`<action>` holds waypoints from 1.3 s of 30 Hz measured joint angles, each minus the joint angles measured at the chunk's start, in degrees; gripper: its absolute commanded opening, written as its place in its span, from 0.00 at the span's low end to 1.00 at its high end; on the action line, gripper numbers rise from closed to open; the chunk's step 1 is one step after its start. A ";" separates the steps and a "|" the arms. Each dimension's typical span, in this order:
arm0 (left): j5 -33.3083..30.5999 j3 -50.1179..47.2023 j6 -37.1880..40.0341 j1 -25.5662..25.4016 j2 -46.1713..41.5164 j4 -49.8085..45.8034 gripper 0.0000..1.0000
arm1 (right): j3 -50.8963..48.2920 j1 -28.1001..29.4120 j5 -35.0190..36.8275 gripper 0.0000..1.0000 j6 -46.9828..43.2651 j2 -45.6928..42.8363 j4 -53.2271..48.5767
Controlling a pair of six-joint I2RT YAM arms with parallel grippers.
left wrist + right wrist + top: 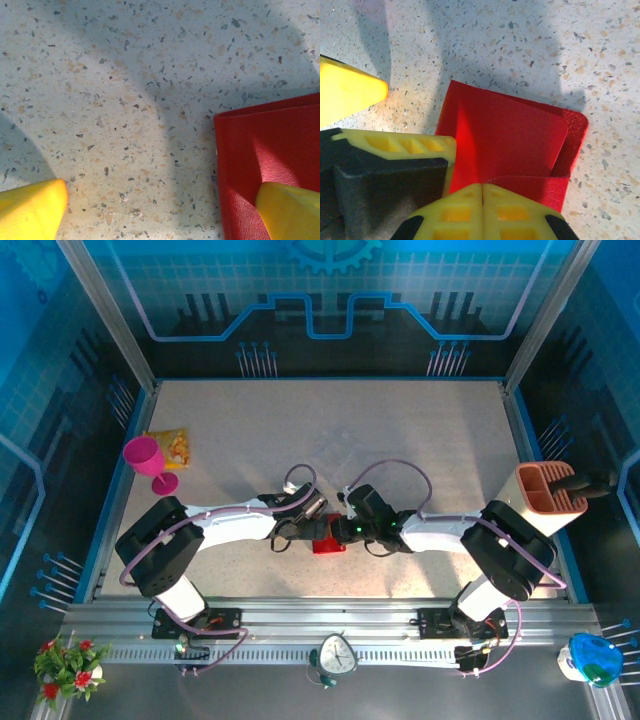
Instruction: Put the credit cards into the card holder
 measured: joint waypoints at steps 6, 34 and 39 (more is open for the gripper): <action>0.00 0.00 -0.02 0.00 0.02 -0.02 0.99 | 0.00 0.00 0.11 0.00 0.90 0.98 1.20; 0.00 -0.46 -0.15 0.00 -0.02 0.79 0.99 | -1.36 3.76 7.45 0.00 3.85 0.33 3.06; 0.00 -0.50 -0.15 0.00 -0.13 0.81 0.99 | 1.11 3.74 6.93 0.09 3.41 -0.28 -2.21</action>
